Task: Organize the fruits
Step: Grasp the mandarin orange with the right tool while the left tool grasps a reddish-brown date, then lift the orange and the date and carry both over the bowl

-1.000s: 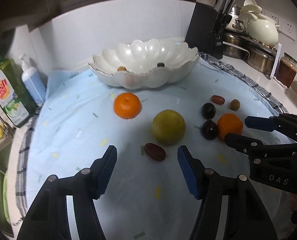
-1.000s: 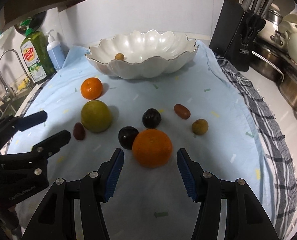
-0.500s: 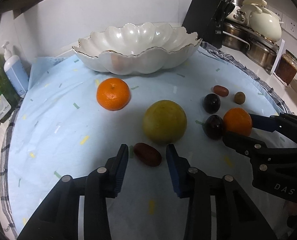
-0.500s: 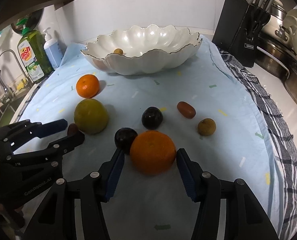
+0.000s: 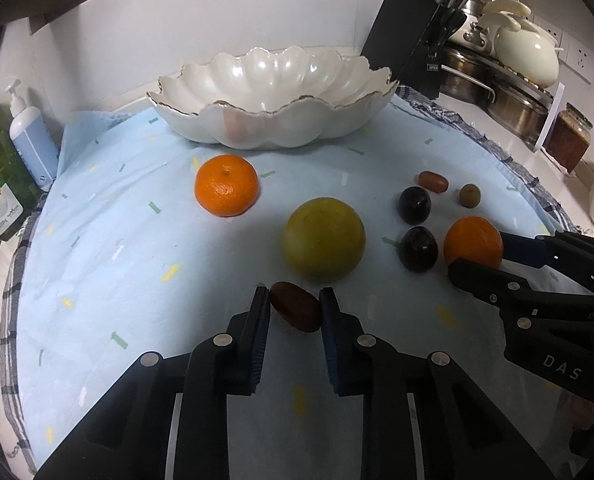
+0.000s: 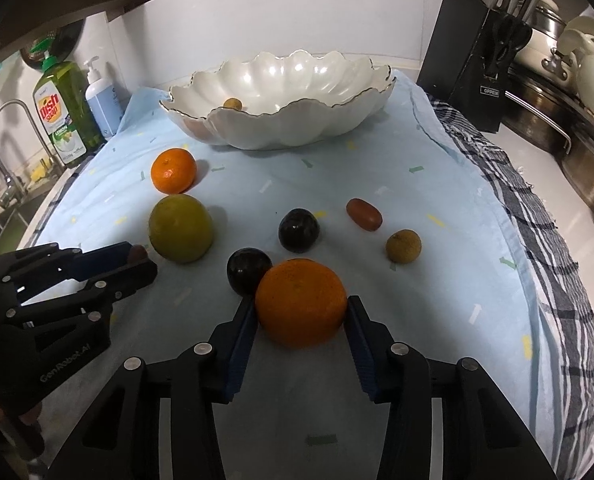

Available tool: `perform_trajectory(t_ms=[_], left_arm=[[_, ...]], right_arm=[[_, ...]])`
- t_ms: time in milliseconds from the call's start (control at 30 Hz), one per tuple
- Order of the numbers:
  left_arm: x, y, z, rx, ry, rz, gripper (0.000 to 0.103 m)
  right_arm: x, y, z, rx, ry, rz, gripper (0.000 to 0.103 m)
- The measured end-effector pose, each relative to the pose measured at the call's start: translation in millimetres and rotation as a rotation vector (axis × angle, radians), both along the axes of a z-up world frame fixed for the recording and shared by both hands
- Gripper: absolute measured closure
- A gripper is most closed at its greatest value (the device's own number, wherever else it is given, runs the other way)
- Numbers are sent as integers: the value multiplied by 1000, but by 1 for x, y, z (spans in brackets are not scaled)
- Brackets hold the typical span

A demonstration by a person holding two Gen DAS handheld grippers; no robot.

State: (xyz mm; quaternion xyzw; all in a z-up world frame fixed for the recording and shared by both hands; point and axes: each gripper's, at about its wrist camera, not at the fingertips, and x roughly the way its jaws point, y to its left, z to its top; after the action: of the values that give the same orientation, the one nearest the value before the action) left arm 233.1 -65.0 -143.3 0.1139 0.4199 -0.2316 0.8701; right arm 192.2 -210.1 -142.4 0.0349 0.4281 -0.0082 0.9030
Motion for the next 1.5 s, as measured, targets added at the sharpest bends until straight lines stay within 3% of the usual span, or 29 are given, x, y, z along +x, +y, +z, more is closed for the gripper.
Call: perform_trajectory(t_ms=[267, 800, 1500], left_arm=[[-10, 7, 21, -25, -31, 9, 78], [-14, 22, 81, -100, -170, 38, 78], [43, 17, 136, -139, -290, 85, 78]], right_arm=[[-12, 4, 19, 3, -44, 4, 57], [-14, 15, 76, 12, -198, 8, 57], [34, 21, 132, -56, -373, -14, 57]])
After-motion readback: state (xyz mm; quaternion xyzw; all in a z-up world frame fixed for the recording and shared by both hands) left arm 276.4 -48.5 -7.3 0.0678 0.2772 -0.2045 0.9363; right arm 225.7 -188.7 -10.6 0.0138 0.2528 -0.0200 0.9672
